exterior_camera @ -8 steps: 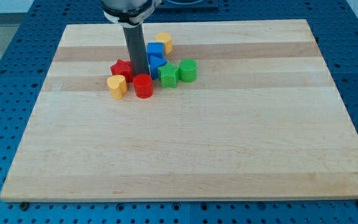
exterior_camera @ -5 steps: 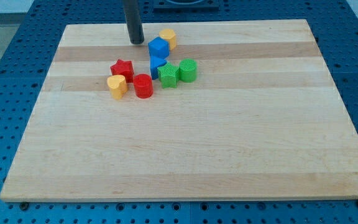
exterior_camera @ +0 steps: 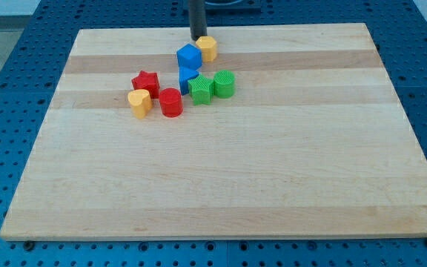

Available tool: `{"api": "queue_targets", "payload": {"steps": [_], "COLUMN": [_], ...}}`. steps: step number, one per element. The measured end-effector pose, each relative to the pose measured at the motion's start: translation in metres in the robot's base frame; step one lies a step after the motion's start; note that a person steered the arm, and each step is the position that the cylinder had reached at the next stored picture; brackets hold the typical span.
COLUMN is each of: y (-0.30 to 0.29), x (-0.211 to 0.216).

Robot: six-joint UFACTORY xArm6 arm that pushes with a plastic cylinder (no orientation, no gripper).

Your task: Slide the yellow hexagon to the green star

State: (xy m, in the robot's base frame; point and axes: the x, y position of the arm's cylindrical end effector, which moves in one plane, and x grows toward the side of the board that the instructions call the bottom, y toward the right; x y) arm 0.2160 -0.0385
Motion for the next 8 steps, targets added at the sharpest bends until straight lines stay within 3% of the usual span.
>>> {"api": "queue_targets", "payload": {"steps": [5,6,8], "y": [0.014,0.014,0.004], "x": [0.08,0.082,0.033]}}
